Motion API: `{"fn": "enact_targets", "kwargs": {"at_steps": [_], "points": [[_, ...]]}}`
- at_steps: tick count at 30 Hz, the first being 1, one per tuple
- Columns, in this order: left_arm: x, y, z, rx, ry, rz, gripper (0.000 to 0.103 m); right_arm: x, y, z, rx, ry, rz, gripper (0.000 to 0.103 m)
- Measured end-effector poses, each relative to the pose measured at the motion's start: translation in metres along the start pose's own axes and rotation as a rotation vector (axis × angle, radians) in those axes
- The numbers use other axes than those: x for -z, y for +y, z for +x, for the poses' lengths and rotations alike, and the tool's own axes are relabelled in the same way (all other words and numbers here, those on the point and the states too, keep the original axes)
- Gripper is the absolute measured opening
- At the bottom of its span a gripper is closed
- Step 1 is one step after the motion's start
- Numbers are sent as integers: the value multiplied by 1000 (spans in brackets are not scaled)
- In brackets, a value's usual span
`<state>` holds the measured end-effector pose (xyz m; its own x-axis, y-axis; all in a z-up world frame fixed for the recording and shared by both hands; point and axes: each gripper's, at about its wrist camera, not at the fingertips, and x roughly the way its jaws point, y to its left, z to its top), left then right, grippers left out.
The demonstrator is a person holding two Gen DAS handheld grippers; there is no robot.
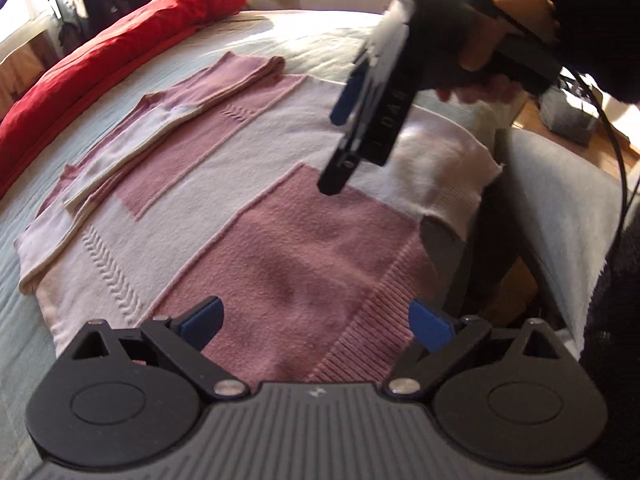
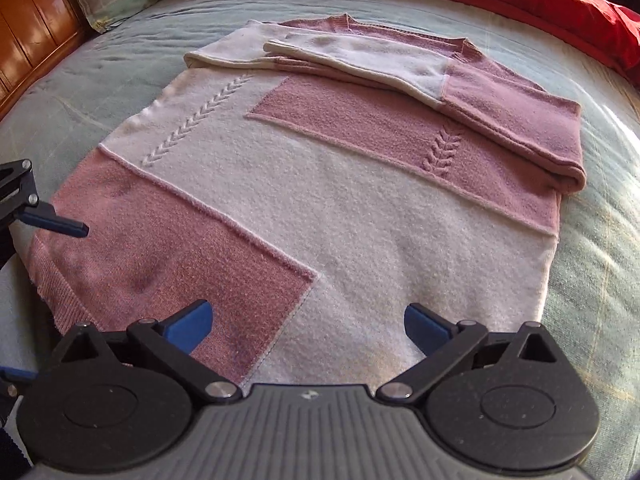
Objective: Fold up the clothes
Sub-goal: 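Lower both grippers onto the pink hem edge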
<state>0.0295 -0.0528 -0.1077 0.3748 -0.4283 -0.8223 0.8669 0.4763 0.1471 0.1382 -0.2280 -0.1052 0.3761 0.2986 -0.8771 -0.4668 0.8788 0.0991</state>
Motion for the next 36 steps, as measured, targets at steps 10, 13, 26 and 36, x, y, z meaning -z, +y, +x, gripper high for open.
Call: {"fn": "enact_targets", "kwargs": {"at_steps": [10,13,26,36], "points": [[8,-39,28,-186,70,303,98,-29,21,-36,74,9,-236,103],[5,-44,25,-226,35,352,98,-28,26,-42,64,-3,-245,103],[-5,-29,15,-279,-27,325,98,20,81,-39,-34,-1,-469,103],[-8,-16,16,-263,-20,252,98,36,128,-11,-95,65,-688,57]]}}
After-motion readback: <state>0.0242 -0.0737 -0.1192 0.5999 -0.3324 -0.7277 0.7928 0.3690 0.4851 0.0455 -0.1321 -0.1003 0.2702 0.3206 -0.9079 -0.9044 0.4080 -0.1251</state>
